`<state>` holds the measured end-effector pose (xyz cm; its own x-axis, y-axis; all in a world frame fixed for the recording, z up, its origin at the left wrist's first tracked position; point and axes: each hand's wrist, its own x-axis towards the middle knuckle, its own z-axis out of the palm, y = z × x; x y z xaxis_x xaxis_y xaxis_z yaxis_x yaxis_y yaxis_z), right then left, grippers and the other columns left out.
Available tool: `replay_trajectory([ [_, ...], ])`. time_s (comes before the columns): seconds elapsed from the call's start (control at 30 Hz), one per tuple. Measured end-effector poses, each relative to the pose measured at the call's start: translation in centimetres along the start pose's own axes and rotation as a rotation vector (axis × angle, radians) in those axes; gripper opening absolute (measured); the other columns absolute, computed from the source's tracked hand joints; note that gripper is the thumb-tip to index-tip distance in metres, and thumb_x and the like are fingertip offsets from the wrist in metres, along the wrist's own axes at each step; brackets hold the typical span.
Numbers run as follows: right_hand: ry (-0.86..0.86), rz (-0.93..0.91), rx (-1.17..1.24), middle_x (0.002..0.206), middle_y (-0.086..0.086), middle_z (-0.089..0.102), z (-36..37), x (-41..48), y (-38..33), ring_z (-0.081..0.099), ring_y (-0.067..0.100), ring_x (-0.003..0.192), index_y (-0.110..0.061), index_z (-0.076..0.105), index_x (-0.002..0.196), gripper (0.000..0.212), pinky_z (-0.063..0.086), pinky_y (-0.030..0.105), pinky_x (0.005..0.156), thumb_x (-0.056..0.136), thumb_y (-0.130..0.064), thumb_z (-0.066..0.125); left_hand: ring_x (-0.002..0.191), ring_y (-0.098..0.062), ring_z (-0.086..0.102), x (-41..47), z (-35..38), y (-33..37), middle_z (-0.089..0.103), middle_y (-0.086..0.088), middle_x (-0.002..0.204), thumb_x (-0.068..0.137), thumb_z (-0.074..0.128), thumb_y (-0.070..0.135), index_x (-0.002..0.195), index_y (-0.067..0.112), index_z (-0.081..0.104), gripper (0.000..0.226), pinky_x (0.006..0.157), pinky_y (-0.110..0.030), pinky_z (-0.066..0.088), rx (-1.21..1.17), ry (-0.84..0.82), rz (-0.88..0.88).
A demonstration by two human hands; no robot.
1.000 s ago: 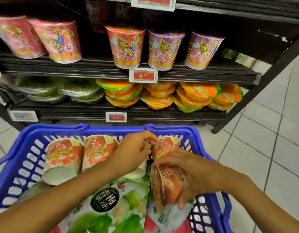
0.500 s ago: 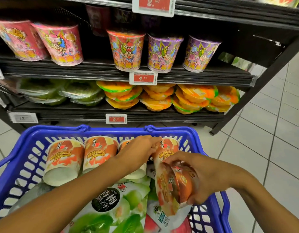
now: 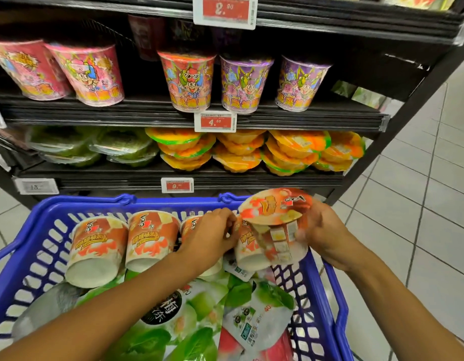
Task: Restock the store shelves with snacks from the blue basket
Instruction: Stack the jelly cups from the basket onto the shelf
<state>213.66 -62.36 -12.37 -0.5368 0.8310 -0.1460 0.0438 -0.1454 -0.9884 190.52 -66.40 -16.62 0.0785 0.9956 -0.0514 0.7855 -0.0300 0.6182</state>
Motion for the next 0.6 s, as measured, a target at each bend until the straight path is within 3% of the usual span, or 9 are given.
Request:
replay_trajectory([
  [0.1, 0.146, -0.051, 0.004, 0.106, 0.003, 0.075, 0.7, 1.0, 0.5, 0.072, 0.021, 0.099, -0.011, 0.057, 0.121, 0.075, 0.061, 0.033, 0.079, 0.053, 0.002, 0.083, 0.058, -0.010, 0.053, 0.0, 0.3, 0.7, 0.057, 0.002, 0.064, 0.093, 0.063, 0.028, 0.078, 0.013, 0.059, 0.022, 0.049, -0.012, 0.039, -0.004, -0.080, -0.087],
  [0.17, 0.217, -0.079, 0.026, 0.107, 0.003, 0.075, 1.4, 1.6, 0.7, 0.072, 0.021, 0.099, -0.011, 0.055, 0.125, 0.077, 0.059, 0.028, 0.076, 0.053, -0.007, 0.083, 0.051, -0.008, 0.045, 0.0, 1.0, 1.6, 0.047, 0.004, 0.055, 0.095, 0.059, 0.029, 0.061, 0.019, 0.050, 0.036, 0.042, -0.012, 0.034, -0.064, -0.154, -0.137],
  [0.2, 0.250, -0.087, 0.037, 0.109, 0.003, 0.074, 1.7, 1.8, 0.8, 0.071, 0.021, 0.100, -0.012, 0.055, 0.125, 0.081, 0.059, 0.029, 0.076, 0.050, -0.015, 0.084, 0.054, -0.009, 0.046, 0.0, 1.4, 2.2, 0.049, 0.005, 0.058, 0.095, 0.058, 0.034, 0.064, 0.023, 0.053, 0.033, 0.042, -0.011, 0.032, -0.125, -0.198, -0.166],
  [0.27, 0.304, -0.109, 0.060, 0.111, 0.003, 0.074, 2.2, 2.2, 1.0, 0.071, 0.020, 0.100, -0.014, 0.055, 0.125, 0.082, 0.059, 0.029, 0.077, 0.049, -0.024, 0.084, 0.069, -0.014, 0.053, 0.0, 2.0, 3.3, 0.057, 0.003, 0.075, 0.094, 0.055, 0.049, 0.091, 0.024, 0.065, 0.026, 0.057, -0.018, 0.039, -0.190, -0.277, -0.207],
  [0.33, 0.349, -0.118, 0.092, 0.110, 0.005, 0.074, 2.5, 2.4, 1.2, 0.071, 0.023, 0.101, -0.013, 0.055, 0.123, 0.070, 0.059, 0.030, 0.077, 0.058, -0.013, 0.082, 0.080, -0.020, 0.062, 0.3, 2.4, 3.9, 0.063, -0.002, 0.086, 0.091, 0.058, 0.055, 0.107, 0.020, 0.064, 0.039, 0.064, -0.027, 0.047, -0.255, -0.315, -0.272],
  [0.4, 0.384, -0.113, 0.133, 0.108, 0.008, 0.073, 2.6, 2.5, 1.1, 0.070, 0.027, 0.101, -0.010, 0.055, 0.122, 0.055, 0.059, 0.031, 0.077, 0.072, 0.002, 0.074, 0.086, -0.019, 0.065, 0.6, 2.2, 3.8, 0.066, -0.003, 0.091, 0.084, 0.068, 0.052, 0.106, 0.019, 0.062, 0.039, 0.072, -0.030, 0.052, -0.326, -0.312, -0.349],
  [0.47, 0.391, -0.105, 0.168, 0.103, 0.008, 0.074, 2.9, 2.3, 0.8, 0.071, 0.026, 0.096, -0.007, 0.056, 0.120, 0.047, 0.060, 0.032, 0.076, 0.076, 0.004, 0.067, 0.088, -0.017, 0.065, 0.5, 1.3, 3.2, 0.067, -0.002, 0.092, 0.076, 0.078, 0.047, 0.102, 0.016, 0.063, 0.043, 0.076, -0.031, 0.057, -0.428, -0.313, -0.451],
  [0.6, 0.354, -0.074, 0.417, 0.113, 0.016, 0.071, 3.7, 1.8, -0.4, 0.069, 0.029, 0.100, -0.004, 0.057, 0.123, 0.053, 0.054, 0.047, 0.090, 0.076, -0.027, 0.056, 0.092, -0.020, 0.072, -1.5, -1.7, 1.7, 0.076, -0.006, 0.095, 0.068, 0.086, 0.040, 0.099, 0.012, 0.072, 0.044, 0.084, -0.040, 0.060, -0.629, -0.352, -0.521],
])
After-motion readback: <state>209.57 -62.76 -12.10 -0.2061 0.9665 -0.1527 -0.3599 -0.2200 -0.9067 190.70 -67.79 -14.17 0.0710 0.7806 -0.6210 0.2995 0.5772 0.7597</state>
